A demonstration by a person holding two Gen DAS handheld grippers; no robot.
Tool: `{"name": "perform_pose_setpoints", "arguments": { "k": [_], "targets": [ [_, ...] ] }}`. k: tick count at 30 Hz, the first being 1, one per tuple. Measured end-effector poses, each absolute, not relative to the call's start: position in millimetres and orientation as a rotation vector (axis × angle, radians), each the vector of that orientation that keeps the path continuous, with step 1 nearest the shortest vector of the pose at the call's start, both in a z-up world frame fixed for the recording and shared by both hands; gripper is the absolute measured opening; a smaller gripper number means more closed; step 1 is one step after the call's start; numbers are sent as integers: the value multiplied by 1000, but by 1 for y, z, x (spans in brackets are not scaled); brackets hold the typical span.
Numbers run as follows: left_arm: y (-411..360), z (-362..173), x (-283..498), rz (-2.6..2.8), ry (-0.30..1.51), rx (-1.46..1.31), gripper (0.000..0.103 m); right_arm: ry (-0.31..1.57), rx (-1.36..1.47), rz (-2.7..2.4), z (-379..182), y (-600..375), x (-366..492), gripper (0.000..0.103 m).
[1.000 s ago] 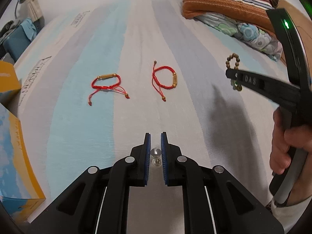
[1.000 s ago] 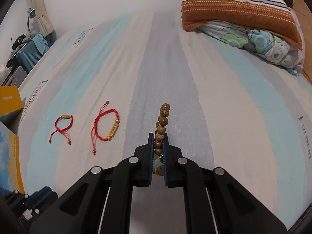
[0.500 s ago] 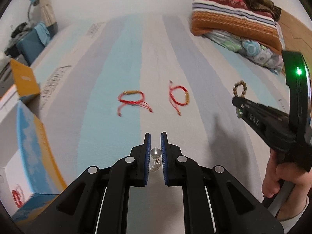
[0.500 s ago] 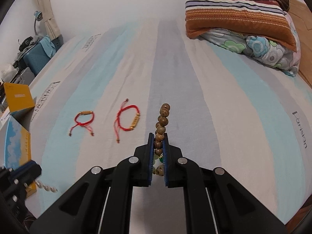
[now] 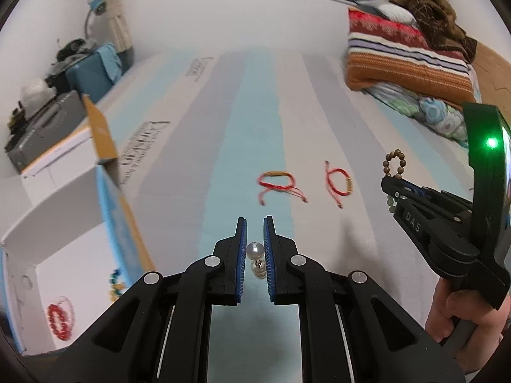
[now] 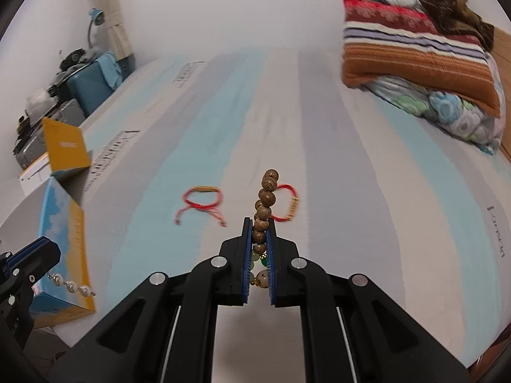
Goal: Organize jewelry
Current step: 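Lift and carry the held earrings and wooden bracelet to the white box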
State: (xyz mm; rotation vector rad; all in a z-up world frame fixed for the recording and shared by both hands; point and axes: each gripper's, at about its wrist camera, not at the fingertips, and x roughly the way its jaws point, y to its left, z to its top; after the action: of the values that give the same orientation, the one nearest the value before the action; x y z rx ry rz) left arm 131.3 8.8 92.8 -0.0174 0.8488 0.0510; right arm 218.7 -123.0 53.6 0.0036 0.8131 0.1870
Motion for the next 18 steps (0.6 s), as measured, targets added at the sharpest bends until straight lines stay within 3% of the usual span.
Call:
{"name": "perform_pose_setpoints", "arguments": {
  "k": [18],
  "targets": [
    [138, 142, 56, 232, 757, -85, 10, 754, -74, 397, 93, 30, 181, 7]
  ]
}}
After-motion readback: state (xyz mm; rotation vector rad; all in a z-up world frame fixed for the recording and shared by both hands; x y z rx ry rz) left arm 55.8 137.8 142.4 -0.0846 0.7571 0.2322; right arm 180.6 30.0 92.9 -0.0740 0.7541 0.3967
